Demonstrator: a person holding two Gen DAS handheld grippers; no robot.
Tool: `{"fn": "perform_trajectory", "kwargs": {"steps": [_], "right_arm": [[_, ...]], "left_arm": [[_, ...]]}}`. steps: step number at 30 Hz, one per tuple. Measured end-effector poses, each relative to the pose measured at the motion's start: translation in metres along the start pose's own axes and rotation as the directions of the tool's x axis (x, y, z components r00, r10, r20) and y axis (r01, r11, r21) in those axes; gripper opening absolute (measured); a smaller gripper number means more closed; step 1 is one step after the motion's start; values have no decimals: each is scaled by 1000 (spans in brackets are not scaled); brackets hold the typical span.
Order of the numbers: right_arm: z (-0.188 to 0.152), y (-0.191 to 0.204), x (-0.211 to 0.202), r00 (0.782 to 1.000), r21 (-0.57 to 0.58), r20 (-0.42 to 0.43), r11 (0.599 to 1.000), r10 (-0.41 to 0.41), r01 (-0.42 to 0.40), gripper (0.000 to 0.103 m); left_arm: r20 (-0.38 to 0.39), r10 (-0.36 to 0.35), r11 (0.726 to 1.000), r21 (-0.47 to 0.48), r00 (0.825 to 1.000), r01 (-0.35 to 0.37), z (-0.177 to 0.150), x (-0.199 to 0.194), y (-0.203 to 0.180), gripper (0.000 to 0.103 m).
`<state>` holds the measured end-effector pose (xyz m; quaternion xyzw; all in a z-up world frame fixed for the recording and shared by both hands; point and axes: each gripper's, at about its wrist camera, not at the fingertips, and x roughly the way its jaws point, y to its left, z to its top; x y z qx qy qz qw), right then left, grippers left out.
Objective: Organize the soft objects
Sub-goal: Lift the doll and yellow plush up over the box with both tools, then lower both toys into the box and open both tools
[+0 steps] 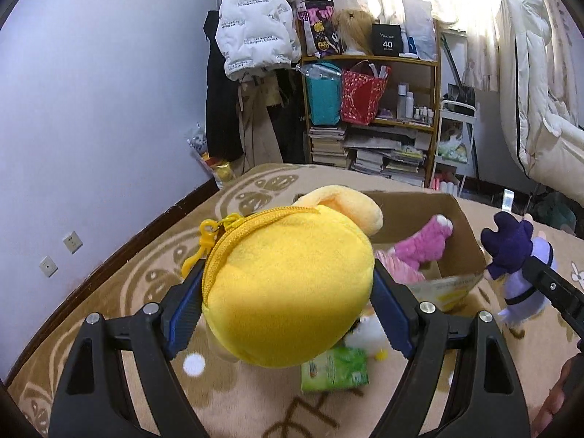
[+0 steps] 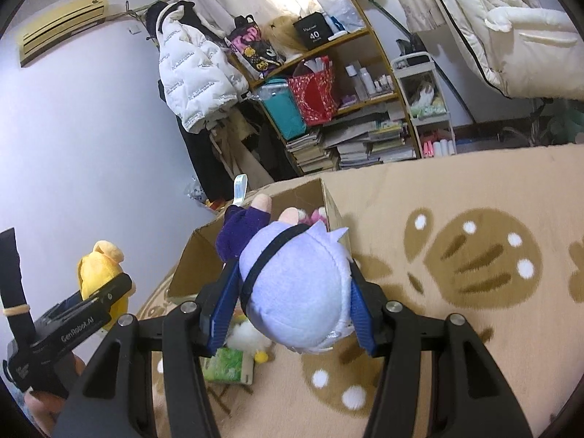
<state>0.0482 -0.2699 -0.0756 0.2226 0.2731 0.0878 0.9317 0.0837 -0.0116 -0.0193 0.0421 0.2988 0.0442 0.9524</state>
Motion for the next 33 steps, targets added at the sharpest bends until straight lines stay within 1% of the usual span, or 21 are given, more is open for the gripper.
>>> {"fn": "perform_trajectory", "kwargs": {"steps": [5,9,13,16,18,21,24,27,30,33], "right_arm": [[3,0,14,1000,-28,1,999,-20,20,59],[9,2,22,1000,-47,16,999,-3,4,59],[15,8,33,1000,-90,24,996,9,-7,59],[18,12,44,1000,-109,18,994,15,-13,59],[22,13,52,1000,-117,9,993,17,-15,59],[24,17,59,1000,-131,0,991,23,-23,59],[26,21,66,1000,-166,4,986,19,-18,60],[29,25,76,1000,-198,0,980,11,-11,60],[28,30,84,1000,-228,-5,974,-1,0,60],[24,32,88,1000,-233,-21,973,4,-9,62]], "left_arm": [[-2,0,1000,-10,1000,0,4,18,-2,83],[8,4,1000,-3,1000,-4,10,31,-4,83],[29,8,1000,12,1000,-8,16,44,-6,83],[60,17,1000,1,998,-17,18,54,-5,83],[73,23,1000,15,997,-25,19,62,-6,83],[81,5,1000,16,997,-6,23,72,-8,83],[76,-25,1000,7,997,24,23,81,-8,84],[64,-22,1000,4,998,21,21,87,-10,84],[43,-25,999,22,999,24,19,94,-16,85],[26,-29,999,35,999,28,15,99,-18,85]]}}
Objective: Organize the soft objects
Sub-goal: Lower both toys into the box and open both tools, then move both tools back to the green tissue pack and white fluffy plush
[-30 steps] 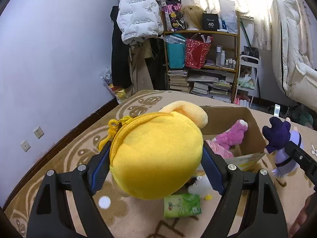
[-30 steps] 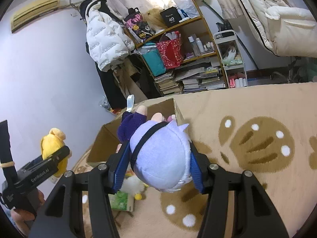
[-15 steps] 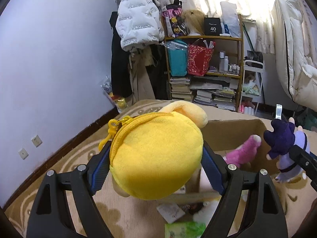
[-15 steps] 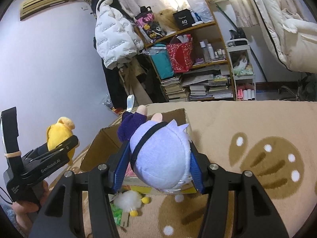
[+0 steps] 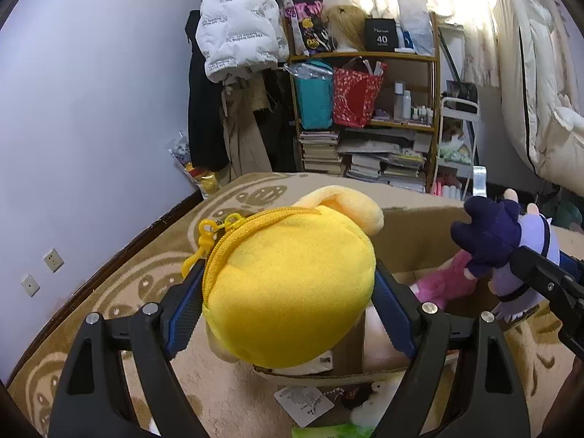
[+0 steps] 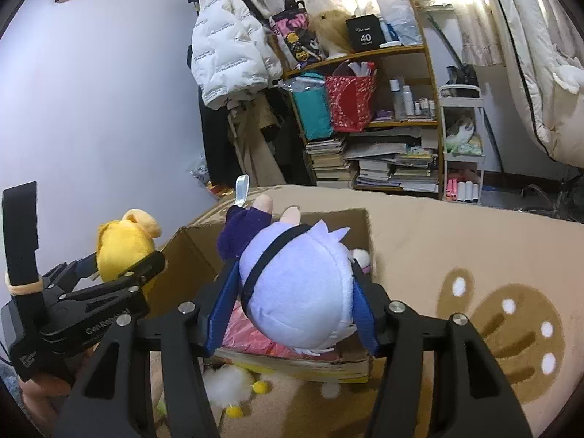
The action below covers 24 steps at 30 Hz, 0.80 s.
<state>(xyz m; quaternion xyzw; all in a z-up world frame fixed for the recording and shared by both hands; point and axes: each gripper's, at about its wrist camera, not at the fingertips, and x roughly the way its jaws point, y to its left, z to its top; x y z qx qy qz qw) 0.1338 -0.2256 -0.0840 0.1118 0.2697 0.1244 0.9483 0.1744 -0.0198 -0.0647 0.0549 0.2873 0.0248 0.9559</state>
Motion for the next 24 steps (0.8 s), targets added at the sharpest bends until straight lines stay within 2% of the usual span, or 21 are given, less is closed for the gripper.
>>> {"fn": "perform_trajectory", "kwargs": {"steps": [4,7,11,15,17,24], "right_arm": [[-4,2,3,1000,-33,-21,999,-15,14,63],[-6,4,0,1000,-46,-23,999,-17,16,65],[-5,2,-4,1000,-18,-4,999,-28,28,85],[-2,-1,-14,999,14,9,999,-32,32,93],[0,-3,-19,1000,23,9,999,-29,29,101],[2,-1,-35,1000,34,11,999,-28,28,103]], "left_arm": [[-22,2,1000,10,1000,-1,-3,4,-1,87],[-26,14,1000,8,1000,-14,-4,4,-1,101],[-14,30,999,22,999,-29,-4,-1,-2,102],[-39,25,999,21,999,-24,-4,-4,0,103],[-54,17,1000,1,998,-17,-5,-7,5,103],[-71,15,996,-84,997,-21,-8,-21,31,103]]}}
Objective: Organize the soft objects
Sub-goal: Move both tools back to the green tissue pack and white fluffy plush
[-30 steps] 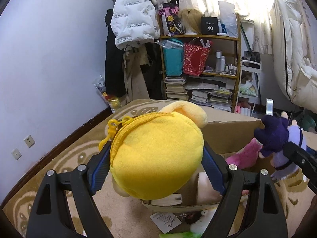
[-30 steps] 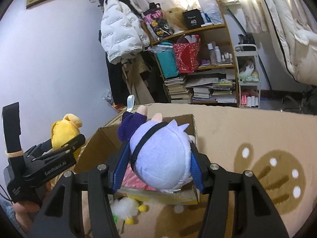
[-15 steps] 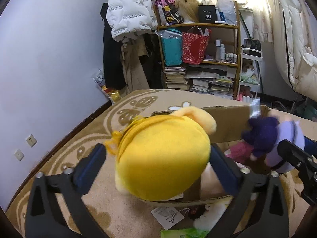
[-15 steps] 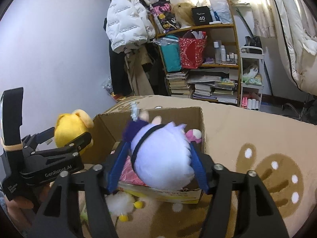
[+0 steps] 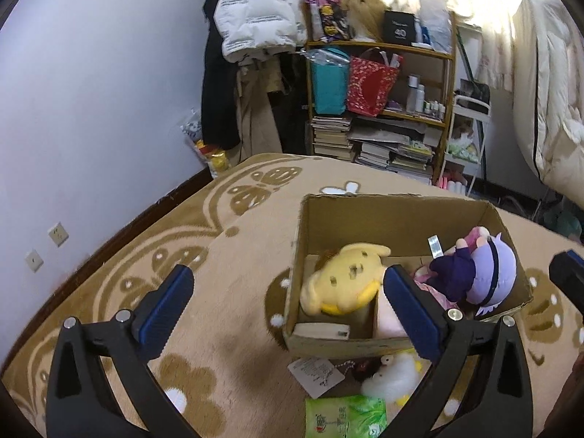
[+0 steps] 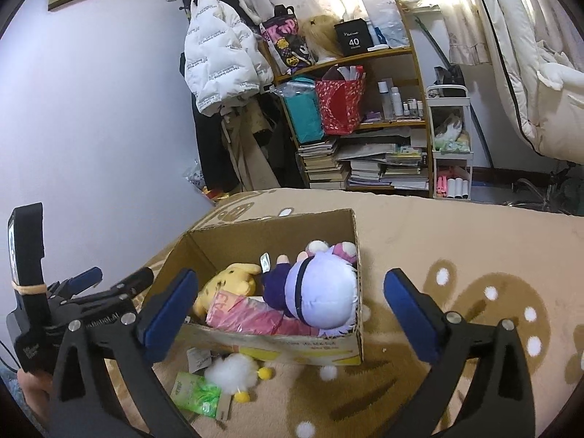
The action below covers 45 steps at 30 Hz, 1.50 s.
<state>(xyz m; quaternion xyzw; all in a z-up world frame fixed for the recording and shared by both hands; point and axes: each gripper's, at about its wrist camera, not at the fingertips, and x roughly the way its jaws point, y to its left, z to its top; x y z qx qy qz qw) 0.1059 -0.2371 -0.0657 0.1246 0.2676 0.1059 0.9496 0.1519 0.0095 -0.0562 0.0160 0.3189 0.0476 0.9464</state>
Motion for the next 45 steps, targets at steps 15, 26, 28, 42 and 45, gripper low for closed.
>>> {"fn": "perform_trajectory", "kwargs": {"steps": [15,26,28,42,45], "right_arm": [[-14,13,-26,998,30,-45,999,46,-45,103],[-27,7,-13,987,90,-151,995,49,-35,103],[-32,2,-7,983,130,-177,991,57,-34,103],[-64,-14,35,936,249,-327,967,127,-44,103],[-69,-16,42,929,266,-344,963,135,-42,103]], "left_arm": [[-157,-119,987,-123,980,100,-13,-20,28,103],[-296,-111,988,-139,949,72,-38,-9,23,103],[-312,-102,991,-119,945,68,-41,-7,20,103],[-434,-82,996,-68,897,59,-58,21,6,103],[-459,-77,997,-37,885,68,-62,25,-1,103]]}}
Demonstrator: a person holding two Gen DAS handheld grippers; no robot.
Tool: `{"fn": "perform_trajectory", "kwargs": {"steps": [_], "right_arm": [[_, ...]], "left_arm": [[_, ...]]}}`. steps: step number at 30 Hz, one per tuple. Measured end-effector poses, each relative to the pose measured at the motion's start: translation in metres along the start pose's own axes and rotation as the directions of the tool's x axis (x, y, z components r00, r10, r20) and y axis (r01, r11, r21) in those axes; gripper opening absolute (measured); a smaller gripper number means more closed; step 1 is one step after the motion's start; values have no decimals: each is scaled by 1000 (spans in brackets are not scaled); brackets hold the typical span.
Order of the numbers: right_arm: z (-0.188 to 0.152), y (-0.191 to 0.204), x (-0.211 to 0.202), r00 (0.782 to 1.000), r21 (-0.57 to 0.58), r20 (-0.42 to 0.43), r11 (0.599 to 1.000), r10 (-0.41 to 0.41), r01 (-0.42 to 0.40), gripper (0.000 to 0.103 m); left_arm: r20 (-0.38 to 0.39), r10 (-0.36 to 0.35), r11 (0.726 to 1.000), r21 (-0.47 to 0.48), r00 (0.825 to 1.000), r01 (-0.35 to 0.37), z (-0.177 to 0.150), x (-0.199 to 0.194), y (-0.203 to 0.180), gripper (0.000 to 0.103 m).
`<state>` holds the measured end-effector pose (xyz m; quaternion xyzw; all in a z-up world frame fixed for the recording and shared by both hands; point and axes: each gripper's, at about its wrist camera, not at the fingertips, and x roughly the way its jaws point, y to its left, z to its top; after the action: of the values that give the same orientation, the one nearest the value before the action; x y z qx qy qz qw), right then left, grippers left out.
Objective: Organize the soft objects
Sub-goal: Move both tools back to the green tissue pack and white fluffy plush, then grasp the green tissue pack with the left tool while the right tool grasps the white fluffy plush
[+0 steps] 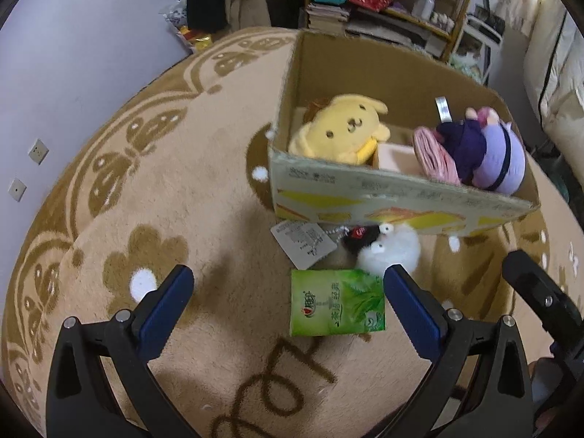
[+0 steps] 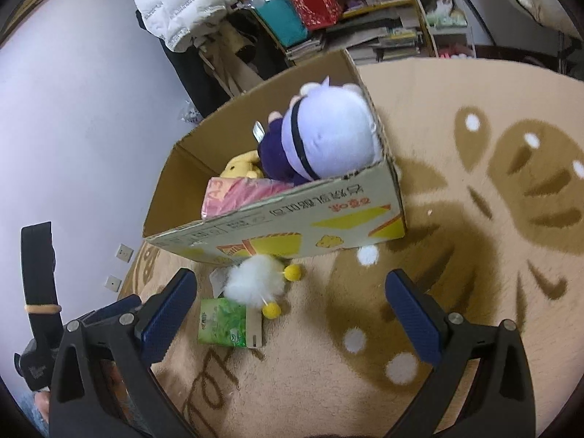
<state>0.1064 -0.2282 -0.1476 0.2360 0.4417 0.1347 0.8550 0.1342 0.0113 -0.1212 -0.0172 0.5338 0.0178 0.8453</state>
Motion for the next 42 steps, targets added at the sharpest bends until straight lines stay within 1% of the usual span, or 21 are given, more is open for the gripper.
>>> {"fn": "perform_trajectory", "kwargs": {"steps": [3,7,17,18,20,21,23,26,34,38,42], "right_arm": [[-1,-1,8,1000,8,-25,1000,-4,5,103],[-3,-3,17,998,18,-62,1000,10,-9,103],[-2,-10,30,995,56,-89,997,50,-45,102],[-2,-10,31,994,62,-91,997,54,-48,101],[-2,-12,34,994,68,-96,996,56,-50,94],[-1,-12,37,993,72,-101,996,58,-51,92],[-1,-12,41,992,75,-106,995,66,-59,84],[0,-11,47,989,69,-124,995,79,-71,76],[0,-7,59,982,80,-160,993,101,-89,75],[1,-5,67,979,95,-170,990,116,-101,75],[4,-3,71,976,87,-176,989,131,-117,75]], "left_arm": [[-28,-12,1000,19,1000,13,-1,6,-6,103],[-54,-7,999,39,999,9,-3,13,-11,103],[-84,-40,999,23,996,42,-3,20,-10,103],[-88,-38,999,24,995,41,-3,22,-10,103],[-97,-32,999,28,995,35,-2,25,-12,103],[-104,-29,999,32,994,32,-2,27,-13,103],[-114,-23,999,38,993,27,-2,31,-14,103],[-131,-16,998,54,991,23,-2,38,-19,103],[-183,22,995,101,983,-3,-5,56,-27,103],[-205,2,997,75,979,14,-4,62,-25,103],[-229,-19,998,58,973,33,-4,69,-23,103]]}}
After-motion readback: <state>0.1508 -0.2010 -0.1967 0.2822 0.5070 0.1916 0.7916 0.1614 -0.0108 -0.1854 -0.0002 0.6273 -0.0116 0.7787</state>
